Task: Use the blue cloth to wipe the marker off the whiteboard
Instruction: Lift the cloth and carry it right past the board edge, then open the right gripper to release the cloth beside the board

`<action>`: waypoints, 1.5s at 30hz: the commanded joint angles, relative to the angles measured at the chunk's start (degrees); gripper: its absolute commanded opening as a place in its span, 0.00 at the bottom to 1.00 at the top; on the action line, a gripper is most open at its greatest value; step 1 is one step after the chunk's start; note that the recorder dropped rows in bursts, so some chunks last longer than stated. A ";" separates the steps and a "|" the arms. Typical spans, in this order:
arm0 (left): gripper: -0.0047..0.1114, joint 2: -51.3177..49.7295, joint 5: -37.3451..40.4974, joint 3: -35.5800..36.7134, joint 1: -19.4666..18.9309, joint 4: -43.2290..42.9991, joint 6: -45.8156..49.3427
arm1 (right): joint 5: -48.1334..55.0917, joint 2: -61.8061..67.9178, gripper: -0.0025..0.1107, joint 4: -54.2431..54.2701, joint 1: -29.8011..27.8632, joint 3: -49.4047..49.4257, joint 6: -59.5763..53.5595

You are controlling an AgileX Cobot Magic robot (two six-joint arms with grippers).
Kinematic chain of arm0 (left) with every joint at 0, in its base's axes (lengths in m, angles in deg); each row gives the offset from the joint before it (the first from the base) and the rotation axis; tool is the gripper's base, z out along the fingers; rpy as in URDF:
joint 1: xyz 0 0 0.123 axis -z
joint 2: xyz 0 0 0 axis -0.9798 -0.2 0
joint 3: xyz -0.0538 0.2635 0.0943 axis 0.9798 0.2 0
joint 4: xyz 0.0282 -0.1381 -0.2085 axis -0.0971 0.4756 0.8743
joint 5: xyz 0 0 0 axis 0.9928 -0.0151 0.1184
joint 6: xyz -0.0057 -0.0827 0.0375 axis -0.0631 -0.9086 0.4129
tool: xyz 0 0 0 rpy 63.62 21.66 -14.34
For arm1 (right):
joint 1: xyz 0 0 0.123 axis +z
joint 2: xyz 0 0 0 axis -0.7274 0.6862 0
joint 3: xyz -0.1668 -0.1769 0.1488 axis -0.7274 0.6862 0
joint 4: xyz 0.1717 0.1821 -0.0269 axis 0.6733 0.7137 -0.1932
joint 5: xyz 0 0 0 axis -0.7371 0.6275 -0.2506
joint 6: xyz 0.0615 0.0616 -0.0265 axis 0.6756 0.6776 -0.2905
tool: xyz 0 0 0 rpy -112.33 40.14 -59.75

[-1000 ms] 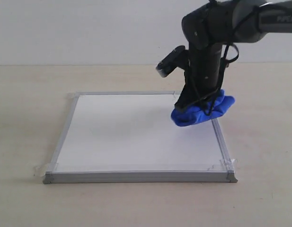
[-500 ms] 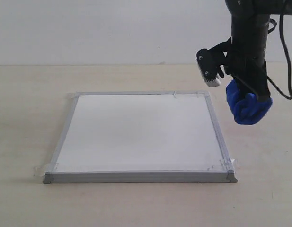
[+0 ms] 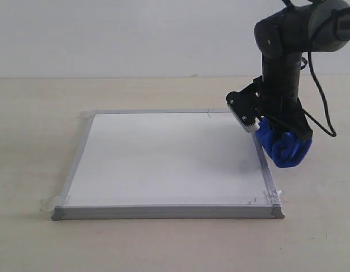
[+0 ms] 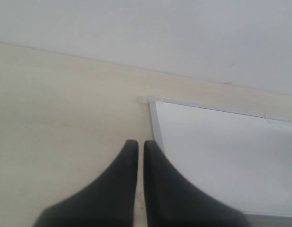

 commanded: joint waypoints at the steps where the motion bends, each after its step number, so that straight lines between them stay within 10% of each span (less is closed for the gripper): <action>1: 0.08 0.21 0.09 0.23 -0.15 -0.23 -0.03 | -2.04 1.31 0.02 -0.04 -0.59 -0.04 1.70; 14: 0.08 0.21 0.09 0.23 -0.15 -0.23 -0.03 | -4.38 4.14 0.06 0.95 -3.09 -0.04 11.98; 24: 0.08 0.21 0.09 0.23 -0.15 -0.23 -0.03 | -8.96 4.14 0.70 3.63 -3.09 -0.04 24.24; 32: 0.08 0.21 0.09 0.23 -0.15 -0.23 -0.03 | -7.66 -0.30 0.50 3.38 -3.09 -0.04 27.97; 45: 0.08 0.21 0.09 0.23 -0.15 -0.23 -0.03 | -0.49 -12.37 0.65 8.77 -3.09 -0.04 32.36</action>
